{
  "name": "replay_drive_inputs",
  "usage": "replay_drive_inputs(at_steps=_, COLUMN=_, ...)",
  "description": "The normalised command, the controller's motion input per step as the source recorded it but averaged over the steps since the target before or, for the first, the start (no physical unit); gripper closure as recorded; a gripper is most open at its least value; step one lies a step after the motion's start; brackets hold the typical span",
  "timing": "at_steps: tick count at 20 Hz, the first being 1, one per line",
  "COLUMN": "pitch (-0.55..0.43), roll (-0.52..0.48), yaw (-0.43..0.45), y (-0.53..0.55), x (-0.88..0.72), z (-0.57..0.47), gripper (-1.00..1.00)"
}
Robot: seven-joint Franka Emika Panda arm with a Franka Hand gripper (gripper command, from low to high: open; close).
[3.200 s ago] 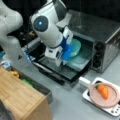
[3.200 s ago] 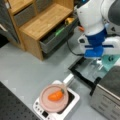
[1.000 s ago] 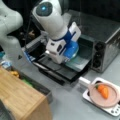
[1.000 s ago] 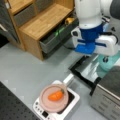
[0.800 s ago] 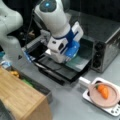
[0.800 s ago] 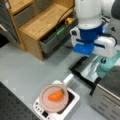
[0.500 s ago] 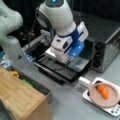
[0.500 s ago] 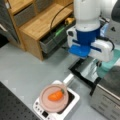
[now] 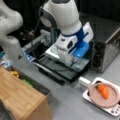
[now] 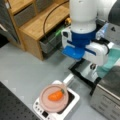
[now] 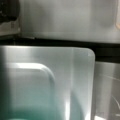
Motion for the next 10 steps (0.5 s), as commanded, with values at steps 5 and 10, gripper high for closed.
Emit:
replay_drive_inputs(at_steps=5, pitch=0.116, roll=-0.212, yaw=0.024, y=-0.08, x=0.43, z=0.13, gripper=-1.0)
replay_drive_inputs(at_steps=10, pitch=0.111, roll=-0.186, yaw=0.017, y=0.0, x=0.46, z=0.16, gripper=-1.0)
